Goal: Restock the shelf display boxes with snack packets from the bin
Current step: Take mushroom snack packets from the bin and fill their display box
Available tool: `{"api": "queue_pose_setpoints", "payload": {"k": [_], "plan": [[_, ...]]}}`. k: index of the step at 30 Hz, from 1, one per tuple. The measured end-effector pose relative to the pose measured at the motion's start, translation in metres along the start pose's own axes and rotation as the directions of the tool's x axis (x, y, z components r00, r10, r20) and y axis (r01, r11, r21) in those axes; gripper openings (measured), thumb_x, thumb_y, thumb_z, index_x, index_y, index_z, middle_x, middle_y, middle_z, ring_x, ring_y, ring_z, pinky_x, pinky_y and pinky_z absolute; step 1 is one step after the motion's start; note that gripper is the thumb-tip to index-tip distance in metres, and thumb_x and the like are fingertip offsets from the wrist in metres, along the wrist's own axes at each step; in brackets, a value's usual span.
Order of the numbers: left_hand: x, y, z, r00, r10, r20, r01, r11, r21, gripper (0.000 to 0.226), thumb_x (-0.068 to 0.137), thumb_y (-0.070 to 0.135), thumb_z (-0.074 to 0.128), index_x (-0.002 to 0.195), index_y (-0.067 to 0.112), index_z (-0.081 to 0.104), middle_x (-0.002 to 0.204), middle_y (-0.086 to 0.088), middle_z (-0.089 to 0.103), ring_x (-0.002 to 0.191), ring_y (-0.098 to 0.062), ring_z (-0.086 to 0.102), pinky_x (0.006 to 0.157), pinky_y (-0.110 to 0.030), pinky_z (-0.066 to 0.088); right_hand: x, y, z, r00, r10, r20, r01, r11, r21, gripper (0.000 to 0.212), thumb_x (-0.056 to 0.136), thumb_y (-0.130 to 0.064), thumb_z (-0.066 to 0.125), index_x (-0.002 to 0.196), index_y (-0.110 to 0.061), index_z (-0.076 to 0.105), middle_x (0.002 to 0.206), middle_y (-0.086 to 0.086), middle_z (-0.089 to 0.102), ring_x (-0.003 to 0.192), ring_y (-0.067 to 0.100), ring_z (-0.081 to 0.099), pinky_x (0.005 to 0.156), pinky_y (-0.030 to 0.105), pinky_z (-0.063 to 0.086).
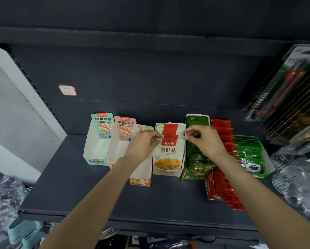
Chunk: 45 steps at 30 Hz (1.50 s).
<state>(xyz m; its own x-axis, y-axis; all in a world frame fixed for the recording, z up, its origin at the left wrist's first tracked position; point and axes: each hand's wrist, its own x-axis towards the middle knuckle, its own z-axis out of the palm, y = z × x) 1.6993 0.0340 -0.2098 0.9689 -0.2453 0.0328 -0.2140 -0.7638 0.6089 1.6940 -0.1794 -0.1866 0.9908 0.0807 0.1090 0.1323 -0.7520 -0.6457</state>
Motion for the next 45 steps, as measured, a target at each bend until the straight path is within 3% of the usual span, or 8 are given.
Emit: {"api": "queue_pose_setpoints", "payload": {"k": [3, 9, 15, 25, 31, 35, 41, 45], "plan": [[0.0, 0.002, 0.004, 0.999, 0.01, -0.037, -0.009, 0.999, 0.031, 0.029, 0.092, 0.026, 0.057, 0.12, 0.02, 0.059, 0.124, 0.0, 0.061, 0.106, -0.016, 0.06, 0.086, -0.03, 0.053, -0.012, 0.005, -0.008, 0.998, -0.004, -0.07, -0.008, 0.984, -0.177, 0.032, 0.087, -0.028, 0.065, 0.119, -0.023, 0.063, 0.123, 0.0, 0.059, 0.118, 0.019, 0.05, 0.096, 0.036, 0.045], [-0.012, 0.012, 0.011, 0.997, 0.052, -0.052, -0.036, 0.961, 0.273, 0.044, 0.095, 0.03, 0.052, 0.138, 0.024, 0.044, 0.142, 0.0, 0.042, 0.129, -0.019, 0.041, 0.102, -0.035, 0.042, -0.035, 0.011, -0.014, 0.989, 0.102, 0.106, -0.079, 0.975, -0.205, 0.05, 0.096, -0.041, 0.046, 0.143, -0.026, 0.039, 0.151, -0.002, 0.032, 0.141, 0.018, 0.022, 0.113, 0.038, 0.025], [-0.035, 0.034, 0.005, 0.99, 0.042, -0.133, -0.001, 0.955, 0.297, 0.045, 0.095, 0.03, 0.05, 0.139, 0.023, 0.042, 0.145, -0.003, 0.039, 0.131, -0.021, 0.039, 0.105, -0.038, 0.041, -0.051, -0.007, -0.019, 0.999, 0.024, 0.044, -0.013, 0.971, -0.24, 0.047, 0.098, -0.037, 0.045, 0.141, -0.019, 0.042, 0.149, 0.001, 0.035, 0.139, 0.018, 0.025, 0.113, 0.035, 0.026], [-0.17, 0.061, 0.006, 0.922, 0.035, -0.385, 0.12, 0.921, 0.371, 0.029, 0.093, 0.027, 0.051, 0.118, 0.016, 0.06, 0.104, -0.007, 0.066, 0.095, -0.029, 0.059, 0.074, -0.037, 0.044, -0.153, -0.054, 0.009, 0.981, -0.183, 0.063, 0.19, 0.971, -0.143, 0.037, 0.097, -0.026, 0.046, 0.132, -0.018, 0.052, 0.128, 0.004, 0.052, 0.121, 0.022, 0.044, 0.094, 0.036, 0.043], [-0.286, 0.027, 0.012, 0.889, -0.205, -0.409, 0.28, 0.951, 0.131, 0.025, 0.092, 0.027, 0.054, 0.113, 0.016, 0.061, 0.098, -0.005, 0.066, 0.091, -0.025, 0.062, 0.07, -0.039, 0.051, -0.222, -0.084, 0.067, 0.93, -0.241, 0.276, 0.275, 0.958, -0.088, 0.035, 0.098, -0.033, 0.043, 0.13, -0.022, 0.053, 0.127, 0.0, 0.051, 0.121, 0.019, 0.044, 0.092, 0.036, 0.045], [-0.365, -0.015, 0.015, 0.823, -0.438, -0.362, 0.46, 0.887, -0.028, 0.021, 0.092, 0.025, 0.054, 0.111, 0.018, 0.06, 0.1, 0.0, 0.066, 0.088, -0.022, 0.064, 0.07, -0.035, 0.051, -0.26, -0.111, 0.122, 0.876, -0.264, 0.404, 0.3, 0.954, -0.026, 0.032, 0.098, -0.032, 0.044, 0.125, -0.022, 0.056, 0.122, -0.001, 0.055, 0.117, 0.017, 0.048, 0.088, 0.033, 0.043], [-0.462, -0.106, 0.003, 0.717, -0.645, -0.266, 0.642, 0.759, -0.111, 0.018, 0.091, 0.021, 0.054, 0.105, 0.013, 0.063, 0.098, -0.007, 0.069, 0.089, -0.028, 0.064, 0.076, -0.037, 0.051, -0.307, -0.162, 0.21, 0.782, -0.273, 0.56, 0.34, 0.94, -0.016, 0.031, 0.097, -0.029, 0.045, 0.12, -0.016, 0.059, 0.119, 0.005, 0.056, 0.113, 0.024, 0.051, 0.088, 0.037, 0.045], [-0.503, -0.171, -0.016, 0.687, -0.688, -0.234, 0.686, 0.72, -0.103, 0.025, 0.091, 0.018, 0.056, 0.114, 0.011, 0.062, 0.112, -0.008, 0.065, 0.101, -0.027, 0.061, 0.086, -0.035, 0.048, -0.327, -0.195, 0.267, 0.777, -0.209, 0.594, 0.239, 0.971, 0.028, 0.035, 0.095, -0.027, 0.047, 0.126, -0.016, 0.057, 0.125, 0.007, 0.057, 0.119, 0.023, 0.05, 0.097, 0.036, 0.042]]}}
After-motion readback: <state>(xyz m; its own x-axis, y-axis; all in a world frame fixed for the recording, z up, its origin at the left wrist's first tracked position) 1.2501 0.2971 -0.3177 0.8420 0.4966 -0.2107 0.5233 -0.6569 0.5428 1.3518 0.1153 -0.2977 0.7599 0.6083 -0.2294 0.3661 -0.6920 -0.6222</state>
